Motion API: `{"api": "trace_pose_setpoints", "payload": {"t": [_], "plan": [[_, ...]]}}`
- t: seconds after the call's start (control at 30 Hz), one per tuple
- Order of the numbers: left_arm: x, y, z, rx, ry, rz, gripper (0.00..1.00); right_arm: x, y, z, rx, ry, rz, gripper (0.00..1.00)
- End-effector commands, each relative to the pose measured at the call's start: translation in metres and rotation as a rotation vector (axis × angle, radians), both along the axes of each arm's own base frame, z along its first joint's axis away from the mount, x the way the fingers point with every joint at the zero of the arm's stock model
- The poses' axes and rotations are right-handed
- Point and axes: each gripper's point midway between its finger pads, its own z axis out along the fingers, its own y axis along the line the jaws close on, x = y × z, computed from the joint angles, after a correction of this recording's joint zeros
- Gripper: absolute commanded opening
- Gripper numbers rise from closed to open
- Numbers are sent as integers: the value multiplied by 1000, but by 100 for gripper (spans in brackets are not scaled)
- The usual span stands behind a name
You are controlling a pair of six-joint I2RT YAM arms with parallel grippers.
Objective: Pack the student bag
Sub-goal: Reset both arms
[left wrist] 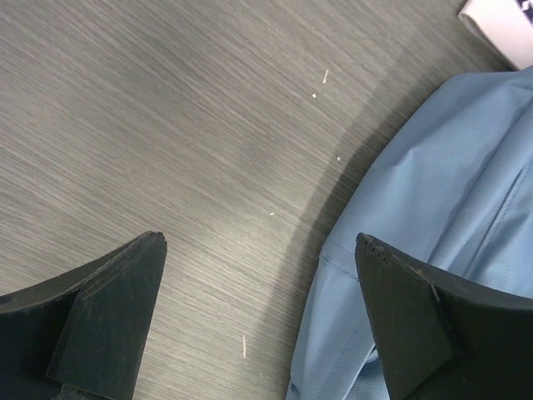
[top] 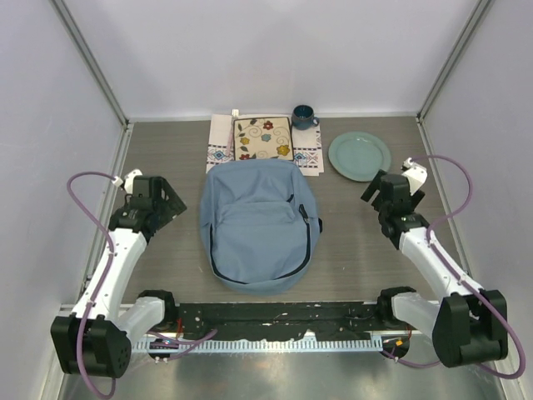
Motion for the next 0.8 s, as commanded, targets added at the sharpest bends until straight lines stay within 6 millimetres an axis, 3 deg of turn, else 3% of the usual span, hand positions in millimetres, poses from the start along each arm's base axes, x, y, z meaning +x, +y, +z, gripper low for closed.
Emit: {"api": "trace_pose_setpoints", "payload": {"t": [0.0,0.03,0.27,0.3,0.5,0.57,0.6,0.63,0.77], "plan": [[10,2,13,6,-83,2,100,17,-2,43,-195,-263,47,91],[10,1,13,4,-80,-5,100,17,10,43,-243,-268,98,91],[2,0,10,-2,-83,-11,100,30,23,20,-301,-304,152,91],[1,1,11,-2,-89,-4,100,37,24,25,-307,-352,144,91],[-6,-1,8,-18,-94,-9,99,41,17,2,-423,-322,169,91],[-7,-3,7,-28,-95,-11,99,35,13,-14,-430,-302,170,91],[-7,-3,7,-29,-97,-10,100,36,8,-8,-424,-347,141,91],[-7,-4,4,-34,-99,-12,100,32,5,-19,-418,-333,147,91],[-6,-7,11,-56,-148,-12,100,38,-4,-14,-414,-354,120,91]]}}
